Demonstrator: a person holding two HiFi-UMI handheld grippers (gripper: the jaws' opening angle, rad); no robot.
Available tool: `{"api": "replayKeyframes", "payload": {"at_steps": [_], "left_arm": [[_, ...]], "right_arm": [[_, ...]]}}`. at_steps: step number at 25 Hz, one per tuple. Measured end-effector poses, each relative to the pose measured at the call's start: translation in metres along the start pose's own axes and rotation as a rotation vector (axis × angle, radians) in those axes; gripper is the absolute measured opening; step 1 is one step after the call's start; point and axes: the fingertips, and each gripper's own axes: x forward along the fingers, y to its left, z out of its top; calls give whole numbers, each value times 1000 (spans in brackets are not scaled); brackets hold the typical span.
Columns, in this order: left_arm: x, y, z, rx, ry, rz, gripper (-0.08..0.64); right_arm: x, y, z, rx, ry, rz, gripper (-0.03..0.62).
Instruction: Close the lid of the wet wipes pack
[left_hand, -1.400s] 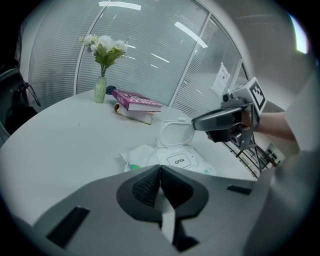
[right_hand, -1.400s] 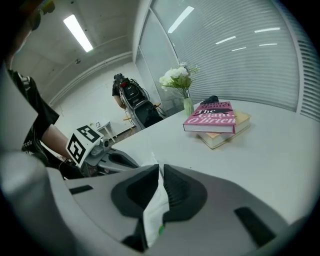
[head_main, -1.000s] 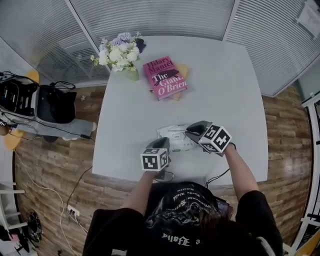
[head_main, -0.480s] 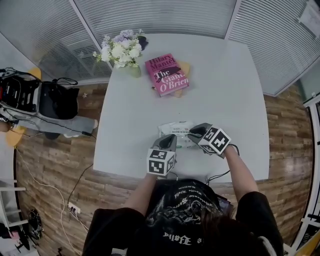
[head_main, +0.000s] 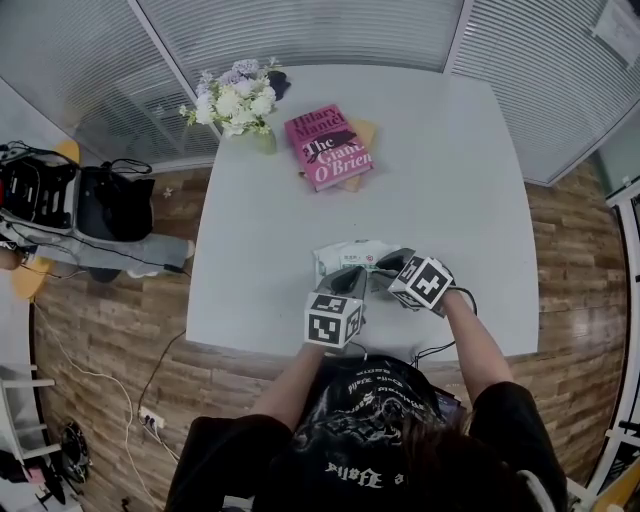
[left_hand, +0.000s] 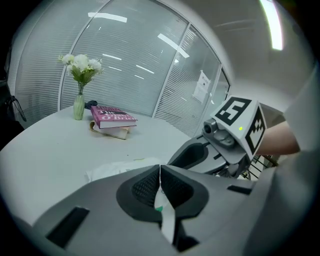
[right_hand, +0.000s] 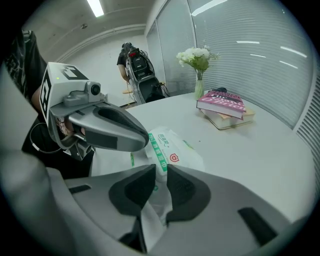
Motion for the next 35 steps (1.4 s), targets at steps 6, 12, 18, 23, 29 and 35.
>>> {"api": "replayKeyframes", "payload": {"at_steps": [6,12,18,23,29,35], "left_arm": [[14,8,-12,-1,77,71,8],[20,9,-24,-17,110,81,8],[22,12,-30,-24,119,100,8],[24,14,-32,-107,122,89,8],[24,14,-32,-107,138,111,6],[22,12,-30,-125,123,76,6]], "right_arm": [[-1,1,-4,46,-9,12,0],[-5,6,-1,123,-79,30,0],[-17,12,9,218,-207,25,0],[-28,22,6,276,-286,9,0],[-41,31,-6,410,-374,-4,0],[-57,22,-11,562,-506,-59,0]]}}
